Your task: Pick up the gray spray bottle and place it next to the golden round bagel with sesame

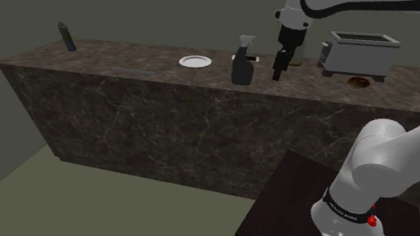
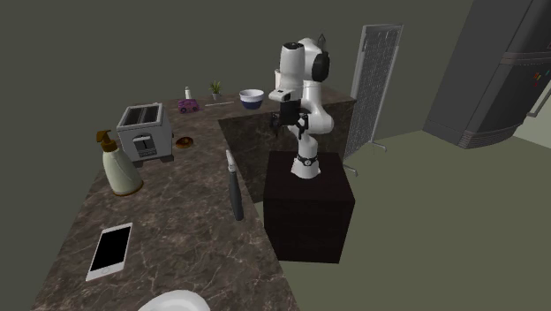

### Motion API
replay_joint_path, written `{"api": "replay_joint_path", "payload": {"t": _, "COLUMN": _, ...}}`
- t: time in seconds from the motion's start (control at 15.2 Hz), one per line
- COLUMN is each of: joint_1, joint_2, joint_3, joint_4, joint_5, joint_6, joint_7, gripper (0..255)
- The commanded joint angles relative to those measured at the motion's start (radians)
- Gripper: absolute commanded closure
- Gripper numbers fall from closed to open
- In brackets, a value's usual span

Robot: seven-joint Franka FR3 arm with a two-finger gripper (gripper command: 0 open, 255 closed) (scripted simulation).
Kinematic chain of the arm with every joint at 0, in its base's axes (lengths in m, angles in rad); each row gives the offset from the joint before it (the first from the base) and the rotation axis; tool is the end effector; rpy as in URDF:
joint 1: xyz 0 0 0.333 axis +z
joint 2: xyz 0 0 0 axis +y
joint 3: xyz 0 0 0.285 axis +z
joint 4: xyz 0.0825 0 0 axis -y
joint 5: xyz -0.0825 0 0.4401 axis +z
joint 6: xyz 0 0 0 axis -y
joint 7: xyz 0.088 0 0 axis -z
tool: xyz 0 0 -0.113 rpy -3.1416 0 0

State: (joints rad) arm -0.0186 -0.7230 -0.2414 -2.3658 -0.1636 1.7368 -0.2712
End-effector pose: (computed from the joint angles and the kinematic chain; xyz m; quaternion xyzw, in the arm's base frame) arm 0.4014 -0.1316 0.5377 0.9983 0.0421 0.0387 0.0112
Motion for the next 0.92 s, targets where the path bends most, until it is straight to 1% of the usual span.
{"api": "replay_joint_path", "payload": {"t": 0.0, "joint_1": 0.008, "joint_2": 0.040, "joint_3": -0.064, "joint_4": 0.007, "joint_5": -0.005, "joint_6": 0.080, "joint_7": -0.078, "gripper": 0}}
{"api": "replay_joint_path", "payload": {"t": 0.26, "joint_1": 0.041, "joint_2": 0.123, "joint_3": -0.187, "joint_4": 0.039, "joint_5": 0.020, "joint_6": 0.213, "joint_7": -0.231, "gripper": 0}}
{"api": "replay_joint_path", "payload": {"t": 0.46, "joint_1": 0.084, "joint_2": 0.202, "joint_3": -0.287, "joint_4": 0.083, "joint_5": 0.069, "joint_6": 0.300, "joint_7": -0.357, "gripper": 0}}
{"api": "replay_joint_path", "payload": {"t": 0.66, "joint_1": 0.146, "joint_2": 0.292, "joint_3": -0.395, "joint_4": 0.144, "joint_5": 0.150, "joint_6": 0.370, "joint_7": -0.499, "gripper": 0}}
{"api": "replay_joint_path", "payload": {"t": 0.86, "joint_1": 0.224, "joint_2": 0.400, "joint_3": -0.516, "joint_4": 0.225, "joint_5": 0.276, "joint_6": 0.415, "joint_7": -0.663, "gripper": 0}}
